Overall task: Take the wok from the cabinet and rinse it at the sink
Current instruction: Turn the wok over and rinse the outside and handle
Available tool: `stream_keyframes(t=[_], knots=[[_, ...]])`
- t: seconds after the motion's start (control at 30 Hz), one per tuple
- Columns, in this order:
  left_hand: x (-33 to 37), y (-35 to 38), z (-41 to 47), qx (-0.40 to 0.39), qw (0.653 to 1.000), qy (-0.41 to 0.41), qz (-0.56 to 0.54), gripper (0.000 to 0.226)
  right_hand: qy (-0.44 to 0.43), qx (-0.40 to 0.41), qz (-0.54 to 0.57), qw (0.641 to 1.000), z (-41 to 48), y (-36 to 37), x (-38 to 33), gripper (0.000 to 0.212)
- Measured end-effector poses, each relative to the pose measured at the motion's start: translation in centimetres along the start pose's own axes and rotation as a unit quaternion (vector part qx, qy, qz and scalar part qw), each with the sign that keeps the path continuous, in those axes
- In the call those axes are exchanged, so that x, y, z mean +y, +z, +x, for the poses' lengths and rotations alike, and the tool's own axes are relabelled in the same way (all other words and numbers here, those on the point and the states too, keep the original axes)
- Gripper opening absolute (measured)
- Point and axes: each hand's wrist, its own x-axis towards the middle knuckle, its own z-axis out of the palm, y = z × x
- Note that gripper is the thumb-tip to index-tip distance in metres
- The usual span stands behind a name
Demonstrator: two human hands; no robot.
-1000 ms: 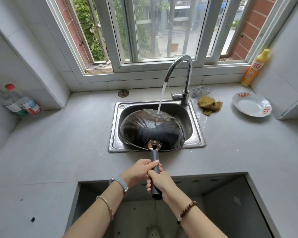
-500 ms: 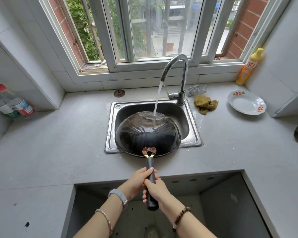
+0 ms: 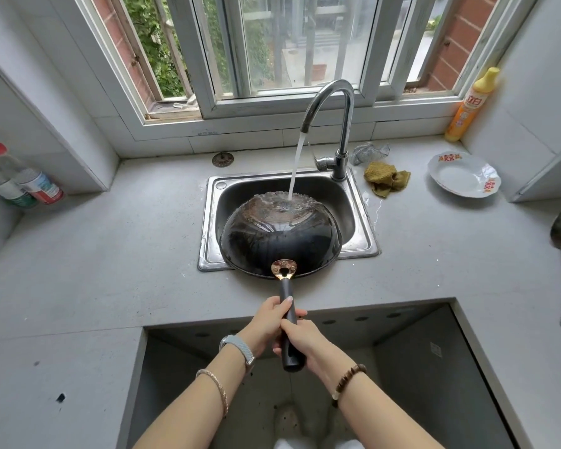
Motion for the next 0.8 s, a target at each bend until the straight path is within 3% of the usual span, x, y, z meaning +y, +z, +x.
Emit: stream_keyframes(t=[0.17,0.27,0.37,0.5,0.8], knots=[[-0.1,0.2,-0.1,0.027,1.0,0.015,0.002,0.031,-0.006,-0.003,0.012,1.0,-0.3,-0.8,-0.2,0.013],[-0.3,-0.2,-0.3,0.095,0.988,0.06,0.103,0.031,-0.068,0.047,-0.119,0.989,-0.5,-1.6,-0.2,0.021],[0.6,-1.3,-1.4,0.148,0.95,0.154,0.226,0.028,-0.206,0.121,-0.229,0.944,-1.6,-3.1,-1.3,0.031],[2.8,-2.8,-2.8,0.198,0.881,0.278,0.327,0.032,-0.363,0.158,-0.234,0.888,-3.3,-5.0,-4.0,0.034],[8.6,-2.6,-5.4,0.272,0.809,0.385,0.351,0.031,-0.464,0.192,-0.251,0.827,-4.3,-8.0,-8.7,0.033]])
